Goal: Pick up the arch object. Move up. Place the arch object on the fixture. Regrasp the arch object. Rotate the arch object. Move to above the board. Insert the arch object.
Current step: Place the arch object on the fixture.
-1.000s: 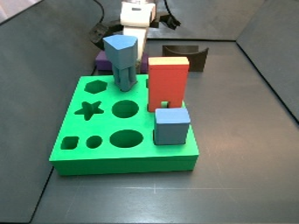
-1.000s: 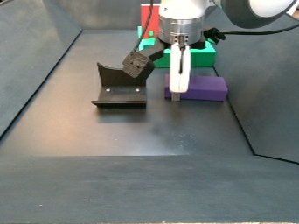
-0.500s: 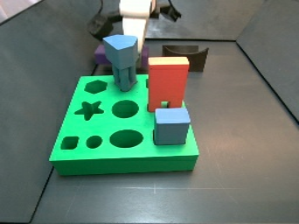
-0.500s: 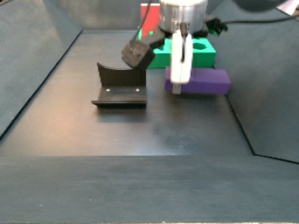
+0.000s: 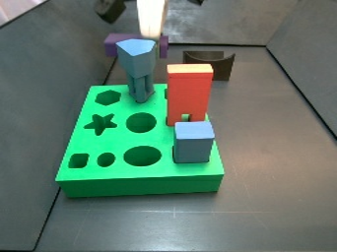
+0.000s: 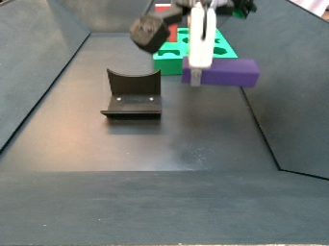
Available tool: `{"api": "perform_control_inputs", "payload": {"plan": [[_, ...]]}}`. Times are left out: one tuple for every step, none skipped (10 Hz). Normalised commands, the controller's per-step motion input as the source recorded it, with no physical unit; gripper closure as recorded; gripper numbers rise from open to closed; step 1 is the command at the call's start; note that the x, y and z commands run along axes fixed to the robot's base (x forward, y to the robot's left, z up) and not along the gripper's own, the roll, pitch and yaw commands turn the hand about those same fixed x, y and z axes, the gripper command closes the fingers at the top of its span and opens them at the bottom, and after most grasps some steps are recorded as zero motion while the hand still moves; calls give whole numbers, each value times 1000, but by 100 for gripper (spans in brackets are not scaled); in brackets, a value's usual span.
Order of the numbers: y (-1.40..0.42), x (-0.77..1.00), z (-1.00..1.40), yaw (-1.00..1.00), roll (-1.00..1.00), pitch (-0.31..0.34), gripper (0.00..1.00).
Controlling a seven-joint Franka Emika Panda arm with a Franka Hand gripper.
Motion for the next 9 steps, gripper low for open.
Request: {"api": "perform_control_inputs", "payload": {"plan": [[-5, -15, 1000, 6, -21, 17, 100], [-7, -20, 1000, 9, -31, 21, 100], [-8, -22, 1000, 9, -36, 25, 100], [-10, -25, 1000, 10, -43, 29, 100], [-11, -25, 968, 11, -53, 34, 100], [-12, -20, 808, 10, -60, 40, 100], [-11, -13, 648, 9, -67, 46, 100], [-10, 0, 433, 7, -76, 58, 100], [-9, 8, 273, 5, -82, 70, 100]]}}
